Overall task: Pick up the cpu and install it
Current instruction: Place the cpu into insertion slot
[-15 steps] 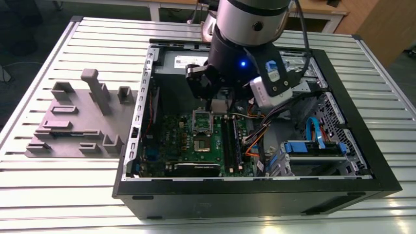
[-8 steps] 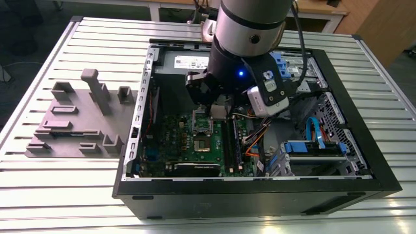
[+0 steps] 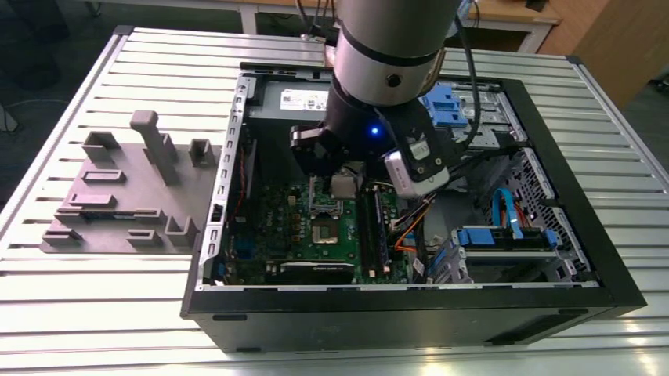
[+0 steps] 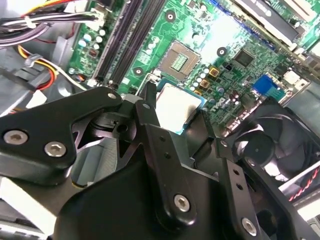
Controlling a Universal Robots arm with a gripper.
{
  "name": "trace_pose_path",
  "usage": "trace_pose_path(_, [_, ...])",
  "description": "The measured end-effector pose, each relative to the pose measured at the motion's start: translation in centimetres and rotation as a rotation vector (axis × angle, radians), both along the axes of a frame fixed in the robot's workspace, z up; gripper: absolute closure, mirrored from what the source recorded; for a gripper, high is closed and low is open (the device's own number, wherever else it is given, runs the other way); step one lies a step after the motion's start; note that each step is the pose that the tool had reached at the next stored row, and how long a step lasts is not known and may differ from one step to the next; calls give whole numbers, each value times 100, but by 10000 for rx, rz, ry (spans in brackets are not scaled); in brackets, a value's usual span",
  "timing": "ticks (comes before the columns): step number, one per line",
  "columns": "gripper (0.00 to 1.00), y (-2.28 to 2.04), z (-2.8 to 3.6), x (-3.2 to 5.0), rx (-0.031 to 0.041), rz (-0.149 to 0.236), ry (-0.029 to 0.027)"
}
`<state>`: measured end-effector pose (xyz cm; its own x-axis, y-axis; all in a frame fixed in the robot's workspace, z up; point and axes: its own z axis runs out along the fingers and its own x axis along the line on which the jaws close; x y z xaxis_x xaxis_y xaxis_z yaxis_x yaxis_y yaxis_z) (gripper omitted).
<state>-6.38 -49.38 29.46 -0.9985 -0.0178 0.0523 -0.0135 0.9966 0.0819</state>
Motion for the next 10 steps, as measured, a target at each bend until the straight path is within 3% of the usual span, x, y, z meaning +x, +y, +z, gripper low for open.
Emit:
trace_pose_path(4, [53,-5,-73,-31,-2,0,1])
trace_pose_path(7, [53,-45,-127,-34,2,0,-1])
trace_pose_path(10, [53,-48,-133,-35,-2,-1,1])
